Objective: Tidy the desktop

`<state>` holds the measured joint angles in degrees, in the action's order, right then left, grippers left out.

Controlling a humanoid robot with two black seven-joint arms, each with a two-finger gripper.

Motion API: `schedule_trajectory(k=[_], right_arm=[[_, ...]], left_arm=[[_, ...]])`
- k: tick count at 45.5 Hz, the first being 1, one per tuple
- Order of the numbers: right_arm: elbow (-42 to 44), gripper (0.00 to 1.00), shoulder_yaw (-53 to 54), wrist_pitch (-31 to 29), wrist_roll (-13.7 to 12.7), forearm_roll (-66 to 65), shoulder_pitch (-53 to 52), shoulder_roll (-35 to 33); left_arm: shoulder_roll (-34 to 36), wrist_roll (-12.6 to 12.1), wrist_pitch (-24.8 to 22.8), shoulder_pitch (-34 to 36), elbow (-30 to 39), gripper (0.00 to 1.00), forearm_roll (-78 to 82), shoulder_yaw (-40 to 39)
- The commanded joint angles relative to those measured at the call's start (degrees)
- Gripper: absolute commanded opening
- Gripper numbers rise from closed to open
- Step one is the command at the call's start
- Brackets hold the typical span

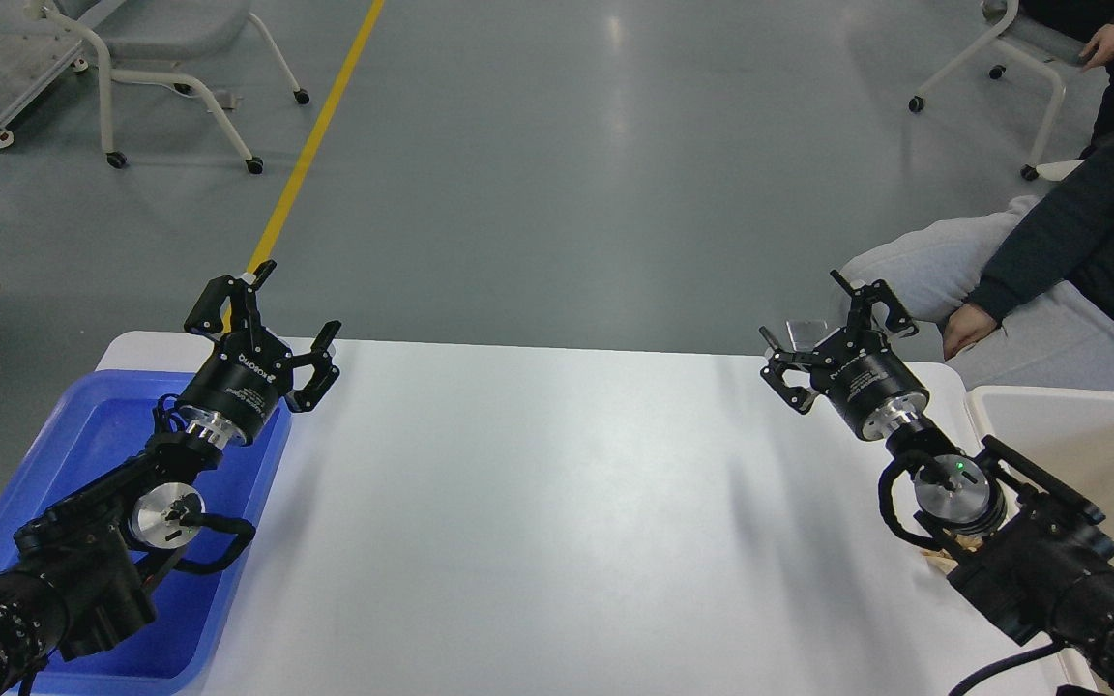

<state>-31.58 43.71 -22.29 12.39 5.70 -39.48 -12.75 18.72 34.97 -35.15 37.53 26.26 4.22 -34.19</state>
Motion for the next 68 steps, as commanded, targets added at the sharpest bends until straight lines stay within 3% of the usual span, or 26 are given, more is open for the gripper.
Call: schedule_trajectory(k=[1,8,17,31,38,44,58,63,68], right_arm=[[-0.2,1.00,-2.2,0.1,-0.2,-7.4,-4.9,-6.5],[-1.0,1.00,-2.2,-0.4,-0.2,-7.6,-6.5,-9.8],[-8.7,1.00,-3.9,0.8,-0.3,-11.1,-6.8,-15.8],[-25.3,1.00,-19.4,4.7,-0.1,-22.7,-8.6,-30.2],[-27.7,1.00,-28.3,4.9,0.2,-30.8,-12.5,-37.6],[-27.6,1.00,-38.2,5.7,0.4,-46.4,-16.2,-41.8],[-27.7,1.00,-56.2,21.9,3.8,-68.4,-18.4,-44.2],[-29.2,1.00,-61.5,25.8,6.4,-70.1,-19.1,-44.1],[-29.7,1.00,-64.6,27.8,6.7,-70.4,-19.1,-43.3]], left_arm=[[0.0,0.0,0.0,0.0,0.0,1.00,0.0,0.0],[0.0,0.0,0.0,0.0,0.0,1.00,0.0,0.0],[0.0,0.0,0.0,0.0,0.0,1.00,0.0,0.0],[0.0,-0.1,0.0,0.0,0.0,1.00,0.0,0.0],[0.0,-0.1,0.0,0.1,0.0,1.00,0.0,0.0],[0.0,-0.1,0.0,0.0,0.0,1.00,0.1,0.0],[0.0,-0.2,0.0,0.1,0.0,1.00,0.1,0.0],[0.0,-0.2,0.0,0.0,0.0,1.00,0.1,0.0],[0.0,-0.2,0.0,0.1,0.0,1.00,0.1,0.0]])
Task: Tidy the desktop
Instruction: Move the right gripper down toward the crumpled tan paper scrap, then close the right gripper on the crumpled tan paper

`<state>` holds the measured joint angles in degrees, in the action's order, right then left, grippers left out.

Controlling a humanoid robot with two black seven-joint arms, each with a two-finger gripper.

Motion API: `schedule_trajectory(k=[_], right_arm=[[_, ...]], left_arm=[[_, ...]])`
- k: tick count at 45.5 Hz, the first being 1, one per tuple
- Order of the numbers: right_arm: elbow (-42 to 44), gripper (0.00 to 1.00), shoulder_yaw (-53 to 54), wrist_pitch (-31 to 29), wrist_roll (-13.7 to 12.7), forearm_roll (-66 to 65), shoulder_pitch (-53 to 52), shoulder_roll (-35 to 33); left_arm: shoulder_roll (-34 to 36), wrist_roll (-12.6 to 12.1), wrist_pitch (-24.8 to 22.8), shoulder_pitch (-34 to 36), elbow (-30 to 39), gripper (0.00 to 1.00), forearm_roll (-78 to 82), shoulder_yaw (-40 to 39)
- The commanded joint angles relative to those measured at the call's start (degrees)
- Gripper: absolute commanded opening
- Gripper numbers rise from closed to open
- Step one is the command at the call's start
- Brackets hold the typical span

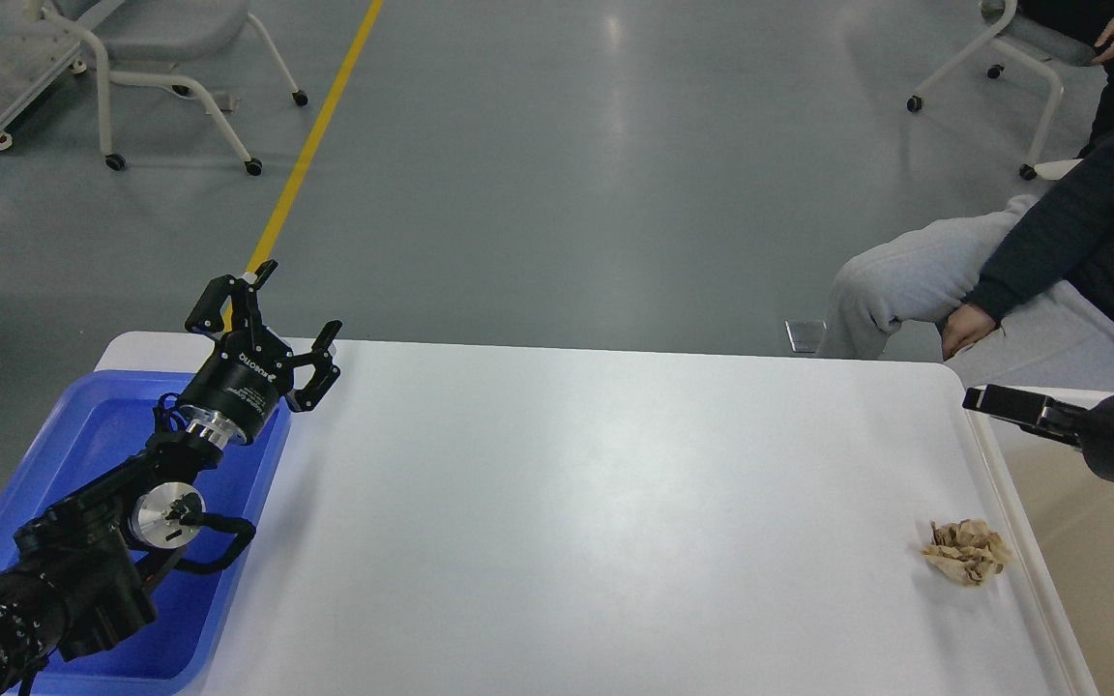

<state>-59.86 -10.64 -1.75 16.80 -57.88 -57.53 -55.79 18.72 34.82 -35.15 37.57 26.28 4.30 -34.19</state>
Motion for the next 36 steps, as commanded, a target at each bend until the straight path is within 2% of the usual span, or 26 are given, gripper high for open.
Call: schedule_trajectory(k=[1,16,36], right_arm=[[-1.4,1.00,-10.6,7.7,2.3,-6.9,-0.8,-0.2],[0.6,1.00,-14.4,15.1,2.3,-7.0,3.8,6.7],[7.2,1.00,-15.2,17.1,2.3,-11.0,6.4,10.1]], left_arm=[[0.0,0.0,0.0,0.0,0.0,1.00,0.0,0.0],[0.0,0.0,0.0,0.0,0.0,1.00,0.0,0.0],[0.0,0.0,0.0,0.0,0.0,1.00,0.0,0.0]])
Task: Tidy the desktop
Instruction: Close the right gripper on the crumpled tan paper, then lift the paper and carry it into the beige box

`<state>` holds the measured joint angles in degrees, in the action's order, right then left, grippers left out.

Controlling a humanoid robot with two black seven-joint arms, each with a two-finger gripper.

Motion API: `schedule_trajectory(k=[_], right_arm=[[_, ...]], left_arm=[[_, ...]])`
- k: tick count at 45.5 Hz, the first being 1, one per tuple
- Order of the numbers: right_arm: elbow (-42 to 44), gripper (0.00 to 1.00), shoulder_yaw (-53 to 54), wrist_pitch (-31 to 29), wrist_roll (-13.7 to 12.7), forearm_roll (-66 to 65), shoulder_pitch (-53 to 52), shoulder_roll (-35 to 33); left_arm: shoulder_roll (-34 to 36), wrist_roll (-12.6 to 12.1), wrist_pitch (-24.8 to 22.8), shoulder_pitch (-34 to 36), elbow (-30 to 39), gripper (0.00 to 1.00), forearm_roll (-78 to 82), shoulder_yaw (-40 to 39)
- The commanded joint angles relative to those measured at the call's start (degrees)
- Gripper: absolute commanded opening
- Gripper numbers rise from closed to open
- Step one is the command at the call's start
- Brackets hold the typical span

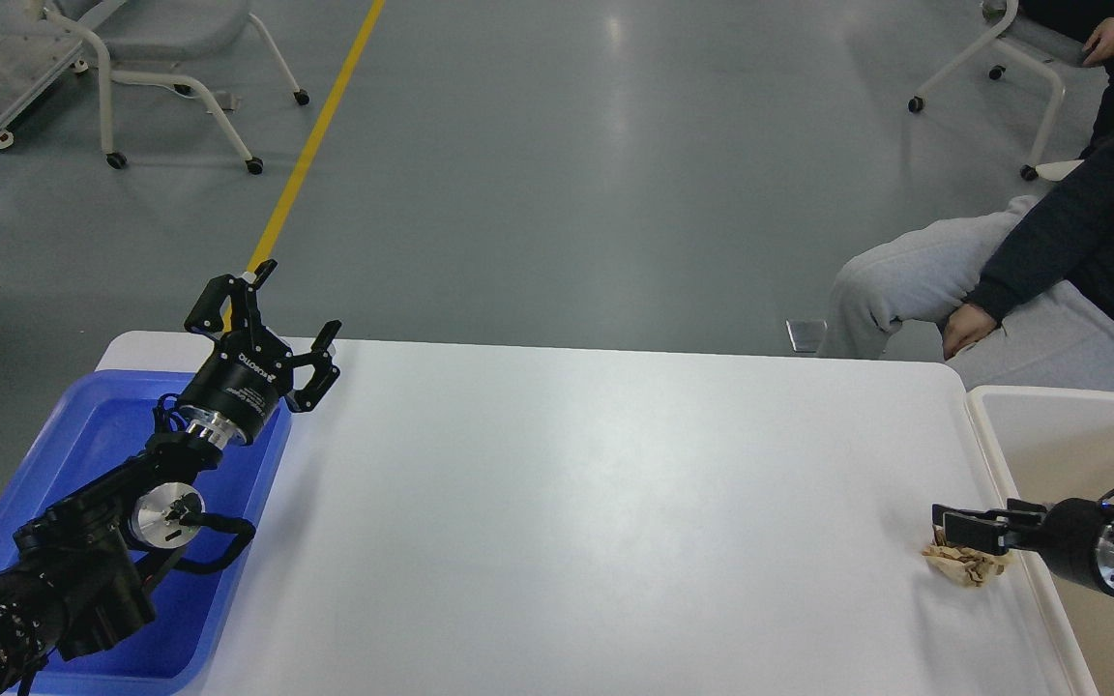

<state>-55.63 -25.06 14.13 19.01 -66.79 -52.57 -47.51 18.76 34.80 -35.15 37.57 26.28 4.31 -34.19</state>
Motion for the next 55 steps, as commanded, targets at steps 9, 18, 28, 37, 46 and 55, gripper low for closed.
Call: schedule_trajectory(k=[9,18,28,37,46,55], right_arm=[[5.0,1.00,-0.8,1.2,0.1,-1.8,2.9,4.2],[8.2,1.00,-0.8,1.2,0.1,-1.5,4.2,5.9],[11.2,1.00,-0.5,1.2,0.1,-1.5,5.7,7.2],[11.9,1.00,0.2,1.2,0.1,-1.4,7.2,8.6],[13.4,1.00,0.4,1.2,0.1,-1.4,8.2,10.2],[13.6,0.89,0.5,1.4,0.1,-1.4,8.3,10.4]], left_arm=[[0.0,0.0,0.0,0.0,0.0,1.00,0.0,0.0],[0.1,0.0,0.0,0.0,0.0,1.00,0.0,0.0],[0.1,0.0,0.0,0.0,0.0,1.00,0.0,0.0],[0.1,0.0,0.0,0.0,0.0,1.00,0.0,0.0],[0.1,0.0,0.0,0.0,0.0,1.00,0.0,0.0],[0.0,0.0,0.0,0.0,0.0,1.00,0.0,0.0]])
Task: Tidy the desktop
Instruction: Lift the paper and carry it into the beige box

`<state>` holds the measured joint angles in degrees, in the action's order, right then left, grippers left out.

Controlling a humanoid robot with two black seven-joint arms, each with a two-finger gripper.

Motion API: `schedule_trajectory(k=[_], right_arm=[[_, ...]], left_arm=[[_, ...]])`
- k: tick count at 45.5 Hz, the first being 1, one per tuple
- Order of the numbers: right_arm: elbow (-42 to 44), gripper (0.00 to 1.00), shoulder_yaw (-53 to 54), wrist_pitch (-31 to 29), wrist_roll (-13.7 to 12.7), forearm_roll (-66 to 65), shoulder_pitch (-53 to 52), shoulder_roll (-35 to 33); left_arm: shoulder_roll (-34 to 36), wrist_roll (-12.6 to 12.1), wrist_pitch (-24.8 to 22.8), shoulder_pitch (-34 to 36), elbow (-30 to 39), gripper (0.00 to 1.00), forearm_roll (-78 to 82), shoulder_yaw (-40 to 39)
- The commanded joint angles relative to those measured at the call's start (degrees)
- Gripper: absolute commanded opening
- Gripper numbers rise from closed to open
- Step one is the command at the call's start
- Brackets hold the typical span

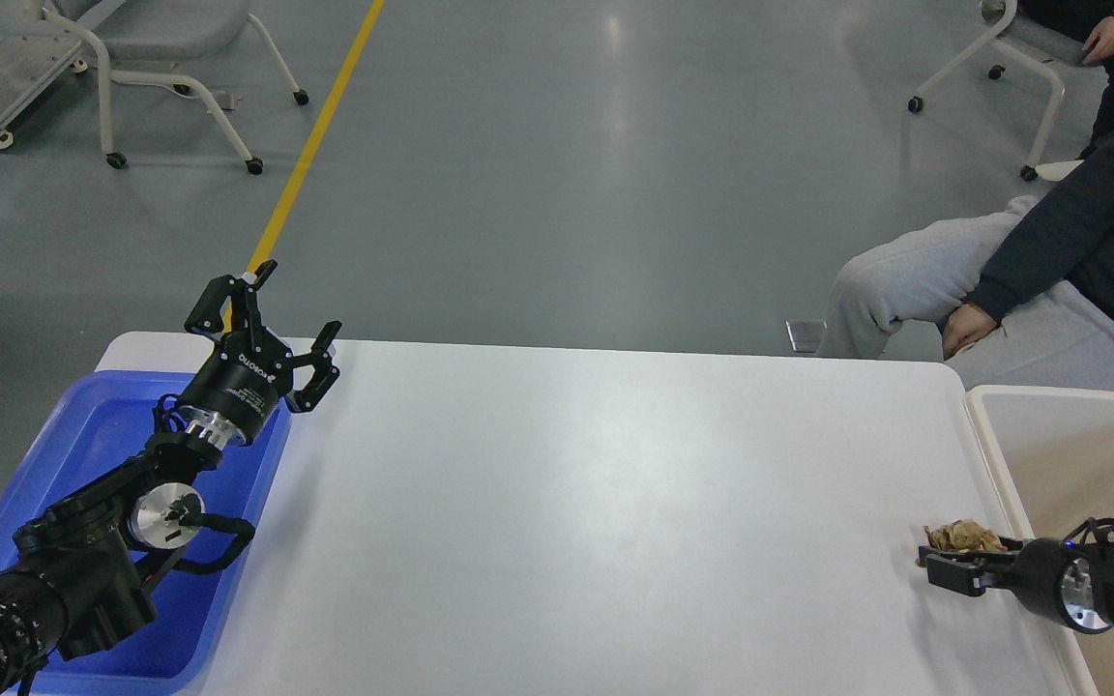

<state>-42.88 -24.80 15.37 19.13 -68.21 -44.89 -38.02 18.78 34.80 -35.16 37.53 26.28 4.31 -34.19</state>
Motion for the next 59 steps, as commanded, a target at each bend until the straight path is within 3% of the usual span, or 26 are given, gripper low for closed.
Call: schedule_trajectory(k=[1,4,9,10,13,15,24,31,37,49,59], right_arm=[[1.0,0.88,0.1,0.3,0.0,0.0,0.6,1.0],[1.7,0.84,0.2,0.4,-0.1,0.0,0.6,1.3],[1.8,0.57,0.2,0.4,-0.1,0.1,0.7,1.3],[1.8,0.50,0.2,0.4,-0.1,0.1,0.7,1.3],[1.8,0.14,0.2,0.4,-0.1,0.6,0.7,1.3],[1.8,0.00,0.3,0.4,-0.1,1.0,0.8,1.3],[1.4,0.00,1.5,1.2,0.1,3.0,0.8,0.7],[-0.6,0.00,4.8,0.2,7.3,5.3,0.6,-2.0],[-8.1,0.00,5.2,-3.8,10.2,10.5,-1.1,-7.7],[-25.2,0.00,5.5,-12.9,10.6,12.1,-13.8,-24.0],[-27.9,0.00,5.5,-22.6,10.6,12.1,-26.0,-32.1]], left_arm=[[0.0,0.0,0.0,0.0,0.0,1.00,0.0,0.0],[0.0,0.0,0.0,0.0,0.0,1.00,0.0,0.0],[0.0,0.0,0.0,0.0,0.0,1.00,0.0,0.0],[0.0,0.0,0.0,0.0,0.0,1.00,0.0,0.0],[0.0,0.0,0.0,0.0,0.0,1.00,0.0,0.0],[0.0,0.0,0.0,0.0,0.0,1.00,0.0,0.0],[0.0,0.0,0.0,0.0,0.0,1.00,0.0,0.0],[-0.1,0.0,0.0,0.1,0.0,1.00,0.0,0.0],[0.0,0.0,0.0,0.0,0.0,1.00,0.0,0.0],[0.0,0.0,0.0,0.0,0.0,1.00,0.0,0.0],[0.0,0.0,0.0,0.1,0.0,1.00,0.0,0.0]])
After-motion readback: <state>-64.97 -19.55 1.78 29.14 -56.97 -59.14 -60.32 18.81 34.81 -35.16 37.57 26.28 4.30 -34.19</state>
